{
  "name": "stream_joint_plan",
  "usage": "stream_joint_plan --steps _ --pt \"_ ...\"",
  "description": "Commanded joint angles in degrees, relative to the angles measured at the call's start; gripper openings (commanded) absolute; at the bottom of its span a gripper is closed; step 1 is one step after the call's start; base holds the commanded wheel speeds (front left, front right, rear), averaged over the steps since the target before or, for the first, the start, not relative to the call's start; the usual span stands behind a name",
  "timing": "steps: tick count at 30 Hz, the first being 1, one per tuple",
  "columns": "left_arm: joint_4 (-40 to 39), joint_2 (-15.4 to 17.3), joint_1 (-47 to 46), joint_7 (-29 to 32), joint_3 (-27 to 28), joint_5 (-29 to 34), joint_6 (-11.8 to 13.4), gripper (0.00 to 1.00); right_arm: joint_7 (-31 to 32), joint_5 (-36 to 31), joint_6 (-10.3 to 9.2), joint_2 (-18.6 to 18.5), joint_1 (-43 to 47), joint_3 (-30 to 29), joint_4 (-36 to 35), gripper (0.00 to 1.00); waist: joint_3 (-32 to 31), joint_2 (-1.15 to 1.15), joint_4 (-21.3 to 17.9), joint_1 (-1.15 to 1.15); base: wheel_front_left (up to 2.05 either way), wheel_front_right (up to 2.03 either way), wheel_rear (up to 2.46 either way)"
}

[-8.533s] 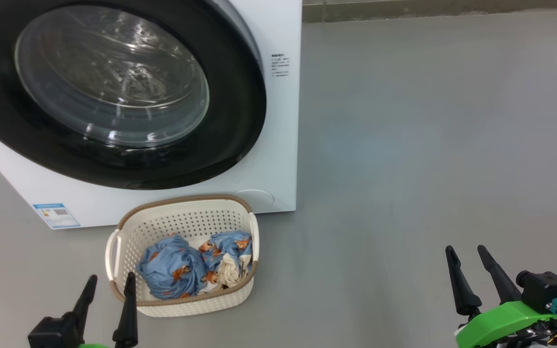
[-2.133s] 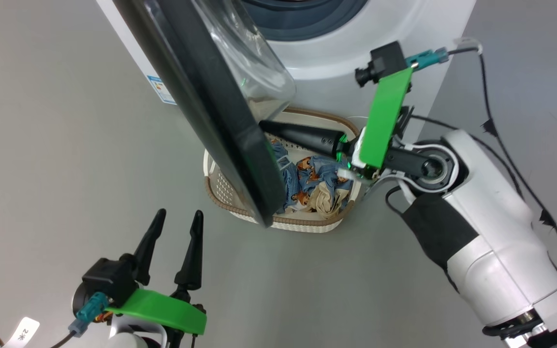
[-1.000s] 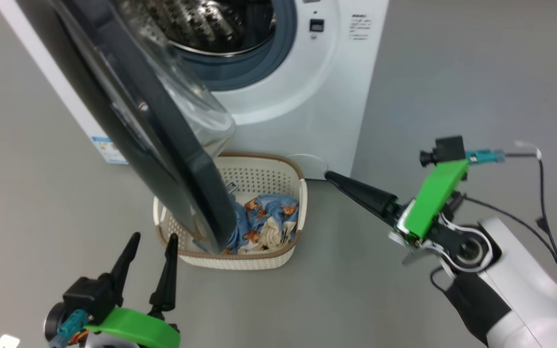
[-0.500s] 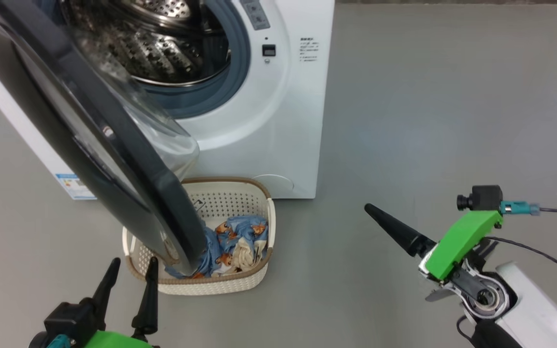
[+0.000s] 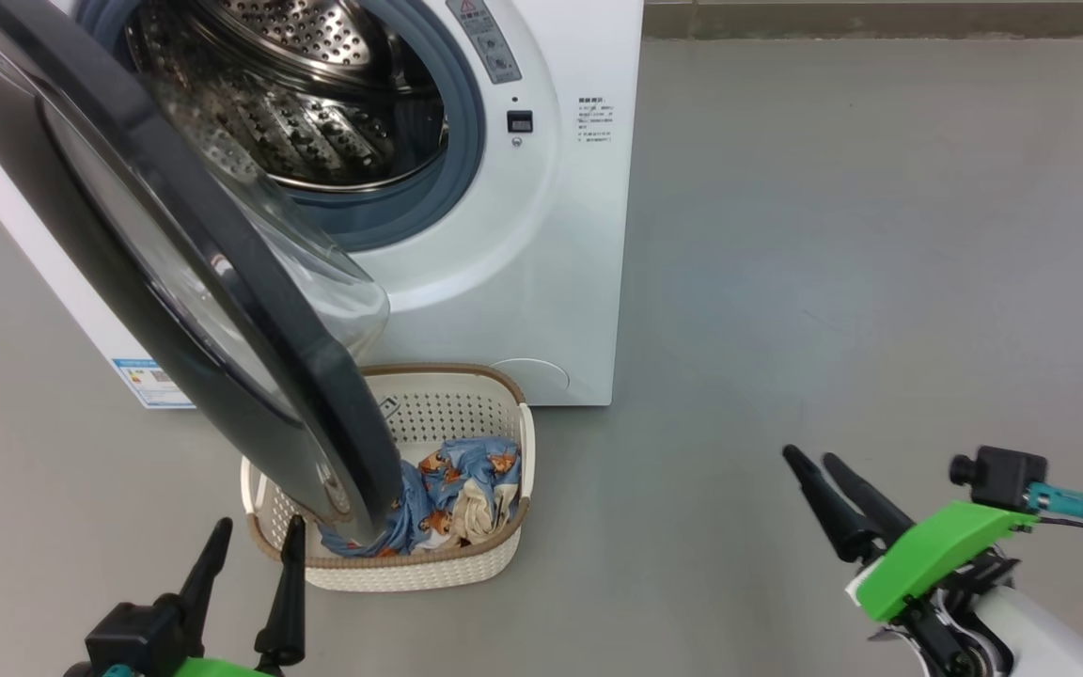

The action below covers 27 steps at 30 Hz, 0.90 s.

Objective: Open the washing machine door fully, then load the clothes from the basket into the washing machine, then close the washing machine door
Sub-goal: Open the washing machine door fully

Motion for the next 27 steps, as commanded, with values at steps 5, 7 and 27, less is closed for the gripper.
stream_joint_plan --steps 5,7,27 --pt "-1.3 0.8 -0.9 -0.4 2.3 0.5 -0.1 1.0 -4.4 -3.6 0.09 -2.0 0.2 0.8 2.0 1.0 0.1 0.0 0.4 0.0 0.0 0.0 0.0" --pt "-1.3 0.7 -0.9 -0.4 2.6 0.6 -0.1 1.0 -4.6 -6.4 0.09 -2.0 0.2 -2.3 2.6 1.0 0.2 0.0 0.4 0.0 0.0 0.0 0.0" --pt "-1.6 0.5 -2.0 -0.4 2.8 0.9 -0.1 1.0 -4.6 -44.1 0.09 9.4 12.0 -28.7 -7.7 1.0 1.1 0.0 1.2 0.0 0.0 0.0 0.0"
